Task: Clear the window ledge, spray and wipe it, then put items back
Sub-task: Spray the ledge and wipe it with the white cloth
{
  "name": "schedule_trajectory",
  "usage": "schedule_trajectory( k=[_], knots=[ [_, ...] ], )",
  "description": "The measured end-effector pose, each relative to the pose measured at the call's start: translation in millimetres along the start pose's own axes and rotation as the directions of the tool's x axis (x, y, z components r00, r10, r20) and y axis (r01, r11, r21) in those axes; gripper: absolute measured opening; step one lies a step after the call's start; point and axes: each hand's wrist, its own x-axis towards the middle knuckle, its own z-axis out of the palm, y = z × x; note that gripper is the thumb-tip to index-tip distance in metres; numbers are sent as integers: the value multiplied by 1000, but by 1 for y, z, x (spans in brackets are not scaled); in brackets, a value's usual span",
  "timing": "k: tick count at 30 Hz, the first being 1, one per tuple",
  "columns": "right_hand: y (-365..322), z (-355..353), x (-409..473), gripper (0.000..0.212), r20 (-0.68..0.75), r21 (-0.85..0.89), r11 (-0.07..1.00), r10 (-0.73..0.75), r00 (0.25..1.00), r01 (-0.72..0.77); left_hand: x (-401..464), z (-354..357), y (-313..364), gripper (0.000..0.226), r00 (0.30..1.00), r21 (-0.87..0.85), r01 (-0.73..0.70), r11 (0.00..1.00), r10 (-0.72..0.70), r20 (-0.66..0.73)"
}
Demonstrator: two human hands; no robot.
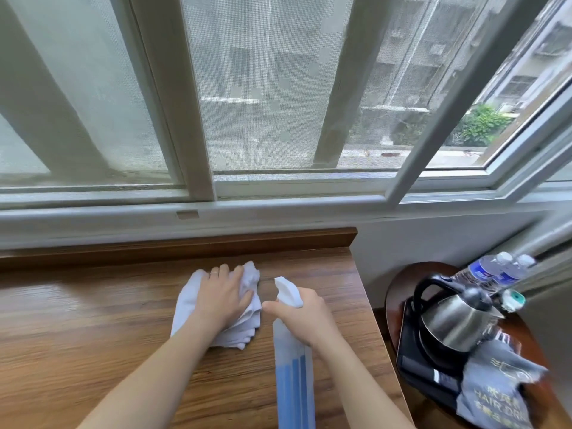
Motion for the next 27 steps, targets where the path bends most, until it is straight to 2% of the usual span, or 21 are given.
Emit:
schedule_trajectory(
  k=[7,13,21,27],
  knots=[
    [6,0,0,30,24,-12,1000,16,1000,-16,-57,14,13,48,997,-47,-20,999,16,-71],
    [11,-1,1,35,41,-7,1000,7,999,-7,-40,15,7,47,986,-45,-62,997,55,-157],
    [16,-3,-1,32,65,-47,999,-13,998,16,19,8,-3,57,998,-3,17,1000,-17,-65],
    [21,-10,-7,34,47,-60,998,-6,999,9,32,6,1,49,997,44,69,997,-68,-26]
  ],
)
